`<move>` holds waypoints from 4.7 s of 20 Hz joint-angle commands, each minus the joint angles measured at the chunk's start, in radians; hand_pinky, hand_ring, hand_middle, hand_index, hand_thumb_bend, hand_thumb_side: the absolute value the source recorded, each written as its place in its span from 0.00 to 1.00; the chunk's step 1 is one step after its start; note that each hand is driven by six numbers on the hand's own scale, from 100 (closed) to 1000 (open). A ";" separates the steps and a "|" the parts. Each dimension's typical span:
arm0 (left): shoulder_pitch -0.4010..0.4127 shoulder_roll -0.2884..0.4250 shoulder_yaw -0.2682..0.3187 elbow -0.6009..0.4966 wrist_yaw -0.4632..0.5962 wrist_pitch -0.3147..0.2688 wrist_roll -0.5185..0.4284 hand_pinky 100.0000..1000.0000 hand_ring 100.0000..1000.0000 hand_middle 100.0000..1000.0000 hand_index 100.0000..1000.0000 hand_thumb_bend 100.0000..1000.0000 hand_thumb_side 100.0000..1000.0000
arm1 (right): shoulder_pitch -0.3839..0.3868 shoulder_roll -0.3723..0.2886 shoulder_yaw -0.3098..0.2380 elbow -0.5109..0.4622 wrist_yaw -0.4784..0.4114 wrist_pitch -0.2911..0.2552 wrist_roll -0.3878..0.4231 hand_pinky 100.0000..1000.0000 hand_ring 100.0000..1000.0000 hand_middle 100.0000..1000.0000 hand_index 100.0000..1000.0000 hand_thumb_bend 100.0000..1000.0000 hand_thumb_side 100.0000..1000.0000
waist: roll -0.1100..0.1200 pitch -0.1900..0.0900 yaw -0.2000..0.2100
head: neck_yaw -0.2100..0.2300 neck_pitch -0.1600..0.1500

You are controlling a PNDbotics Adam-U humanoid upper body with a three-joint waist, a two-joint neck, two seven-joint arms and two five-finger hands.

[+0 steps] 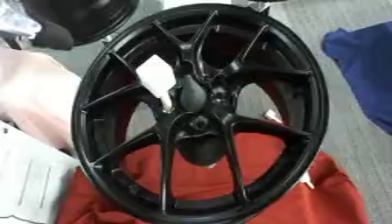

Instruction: Pull the pin out of the wheel hub.

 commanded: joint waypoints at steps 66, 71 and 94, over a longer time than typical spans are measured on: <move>-0.098 -0.187 -0.166 0.243 -0.031 -0.176 0.012 0.79 0.73 0.76 0.85 0.66 0.04 | -0.053 -0.010 0.035 -0.003 -0.004 0.007 0.061 0.85 0.60 0.59 0.75 0.00 0.53 | -0.016 0.003 -0.059 | 0.053 -0.036; -0.099 -0.205 -0.174 0.257 -0.034 -0.193 0.037 0.79 0.72 0.70 0.84 0.63 0.02 | -0.057 -0.009 0.039 0.000 -0.004 0.005 0.069 0.85 0.60 0.60 0.75 0.00 0.53 | -0.016 0.005 -0.063 | 0.057 -0.038; -0.082 -0.223 -0.210 0.321 -0.060 -0.215 -0.002 0.75 0.66 0.60 0.77 0.57 0.07 | -0.061 -0.008 0.044 0.004 -0.002 0.001 0.078 0.85 0.60 0.60 0.76 0.00 0.53 | -0.018 0.012 -0.066 | 0.065 -0.034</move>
